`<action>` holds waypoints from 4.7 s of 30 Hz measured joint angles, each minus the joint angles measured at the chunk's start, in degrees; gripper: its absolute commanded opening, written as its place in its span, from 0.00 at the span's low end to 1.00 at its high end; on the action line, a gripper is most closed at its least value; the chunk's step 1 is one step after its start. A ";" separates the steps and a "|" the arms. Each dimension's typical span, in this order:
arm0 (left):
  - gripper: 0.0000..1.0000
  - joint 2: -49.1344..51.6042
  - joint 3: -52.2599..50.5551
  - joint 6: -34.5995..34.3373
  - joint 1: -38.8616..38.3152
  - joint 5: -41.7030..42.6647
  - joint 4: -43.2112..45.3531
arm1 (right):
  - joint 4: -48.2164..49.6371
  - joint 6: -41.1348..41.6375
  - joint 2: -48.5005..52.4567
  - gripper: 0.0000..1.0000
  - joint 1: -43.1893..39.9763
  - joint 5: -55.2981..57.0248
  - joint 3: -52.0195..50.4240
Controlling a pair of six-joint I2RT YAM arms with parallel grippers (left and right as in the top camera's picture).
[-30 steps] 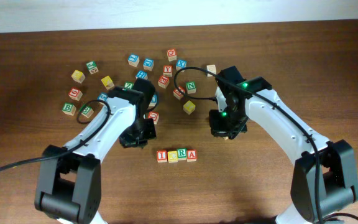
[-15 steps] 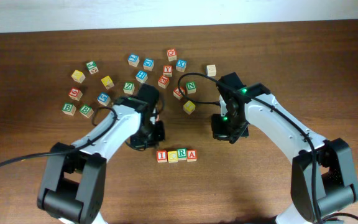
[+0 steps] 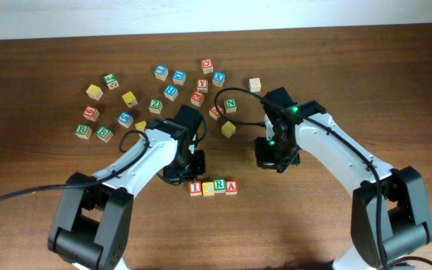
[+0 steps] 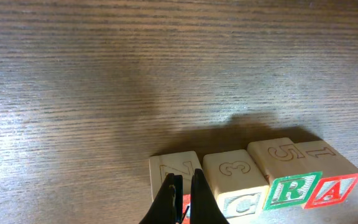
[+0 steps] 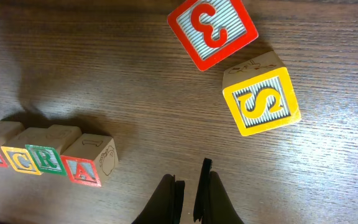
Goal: Spell out ICRA
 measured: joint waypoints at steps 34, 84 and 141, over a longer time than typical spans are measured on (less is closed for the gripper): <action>0.00 0.00 0.00 0.09 0.00 2.80 -1.22 | 0.02 0.02 0.00 0.06 0.00 0.00 0.00; 0.00 0.00 -0.24 0.92 0.39 5.73 2.19 | 0.02 0.02 0.00 0.06 0.00 0.00 0.00; 0.00 0.26 -9.31 6.67 5.09 9.57 2.29 | 16.48 4.04 0.00 0.06 5.81 -8.39 -12.02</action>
